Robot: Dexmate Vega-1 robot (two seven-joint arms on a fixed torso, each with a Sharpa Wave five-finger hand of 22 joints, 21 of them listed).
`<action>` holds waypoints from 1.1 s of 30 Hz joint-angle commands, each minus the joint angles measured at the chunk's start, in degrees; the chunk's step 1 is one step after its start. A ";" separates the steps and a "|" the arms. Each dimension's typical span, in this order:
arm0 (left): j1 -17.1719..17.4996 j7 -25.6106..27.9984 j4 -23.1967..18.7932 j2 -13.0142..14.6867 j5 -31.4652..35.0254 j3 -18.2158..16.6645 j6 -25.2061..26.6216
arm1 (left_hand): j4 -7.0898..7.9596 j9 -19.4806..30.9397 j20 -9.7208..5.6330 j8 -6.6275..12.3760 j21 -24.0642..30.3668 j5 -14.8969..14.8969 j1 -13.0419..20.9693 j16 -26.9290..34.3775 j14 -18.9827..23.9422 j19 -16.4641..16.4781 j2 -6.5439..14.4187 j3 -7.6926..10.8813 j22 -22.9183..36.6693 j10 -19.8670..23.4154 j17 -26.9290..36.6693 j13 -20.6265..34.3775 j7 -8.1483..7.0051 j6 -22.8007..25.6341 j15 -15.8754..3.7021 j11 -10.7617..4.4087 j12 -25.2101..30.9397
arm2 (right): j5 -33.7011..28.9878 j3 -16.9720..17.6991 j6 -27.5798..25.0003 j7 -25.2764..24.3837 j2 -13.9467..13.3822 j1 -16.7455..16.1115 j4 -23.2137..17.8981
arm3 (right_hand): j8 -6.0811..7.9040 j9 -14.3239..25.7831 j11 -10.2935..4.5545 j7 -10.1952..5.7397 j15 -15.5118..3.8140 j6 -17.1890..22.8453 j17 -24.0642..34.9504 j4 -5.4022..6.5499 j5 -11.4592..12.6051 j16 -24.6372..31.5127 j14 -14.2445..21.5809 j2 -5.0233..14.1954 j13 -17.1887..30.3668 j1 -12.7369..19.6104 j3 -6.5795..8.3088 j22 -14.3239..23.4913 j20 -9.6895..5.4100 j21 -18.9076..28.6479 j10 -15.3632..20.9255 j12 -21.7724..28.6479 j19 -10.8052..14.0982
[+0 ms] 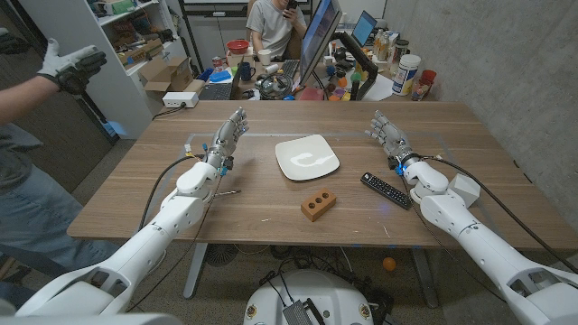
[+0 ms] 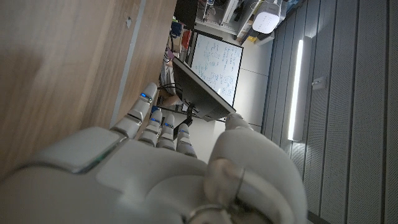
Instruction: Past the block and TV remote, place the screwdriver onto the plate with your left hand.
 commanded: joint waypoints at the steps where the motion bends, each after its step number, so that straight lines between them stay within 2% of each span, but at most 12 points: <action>1: 0.02 0.37 0.14 -1.50 3.19 -1.39 -0.10 | 0.02 0.28 -0.07 0.15 0.07 0.29 0.43 0.28 -0.30 -0.45 0.13 0.28 0.16 -0.20 0.02 -0.05 0.07 0.40 0.52 0.24 0.15 | 0.74 4.23 -3.14 4.09 2.78 -0.65 1.02 | 0.33 0.21 0.03 0.28 0.03 0.72 -0.27 -0.46 0.18 0.57 0.75 0.02 -0.32 0.84 0.43 0.08 0.01 0.03 0.95 0.11 0.67; 13: -0.04 -0.09 -0.49 -1.63 5.06 -1.40 2.17 | -0.22 0.26 0.15 -0.01 -0.56 0.40 0.49 0.23 -0.49 -0.56 0.40 0.32 0.16 -0.32 -0.59 -0.65 0.34 1.07 0.61 0.38 -0.31 | -1.41 6.27 -3.83 4.49 5.12 -1.01 1.02 | 0.60 0.03 -0.54 0.01 -0.18 1.80 -0.96 -0.54 -0.21 1.09 1.93 0.05 -1.55 0.29 0.30 0.12 0.08 -0.66 3.07 -0.33 1.87; 21: -0.11 -0.26 -0.29 -1.93 5.20 -1.72 2.77 | -0.50 0.25 0.41 -0.16 -1.05 0.44 0.67 0.21 -0.58 -0.66 0.62 0.42 0.16 -0.21 -1.07 -1.09 0.52 1.50 0.75 0.52 -0.57 | -2.58 6.94 -4.14 4.53 5.67 -1.12 0.60 | 0.63 -0.02 -0.13 -0.12 -0.16 2.07 -1.23 -0.58 -0.31 1.17 2.17 0.14 -2.00 0.13 0.31 0.12 0.21 -0.99 3.82 -0.52 2.19; 33: -0.33 -0.81 -0.18 -1.98 5.27 -1.88 3.44 | -0.81 0.25 0.93 -0.34 -1.65 0.43 0.83 0.20 -0.67 -0.86 0.83 0.49 0.17 -0.06 -1.60 -1.59 0.61 1.98 0.97 0.71 -0.84 | -3.36 7.85 -4.64 3.91 5.71 -2.57 -1.35 | 0.88 -0.09 -0.30 -0.52 -0.01 3.06 -1.71 -0.76 -0.44 1.38 2.83 0.30 -2.73 0.01 0.39 0.14 0.46 -1.51 5.00 -0.84 2.84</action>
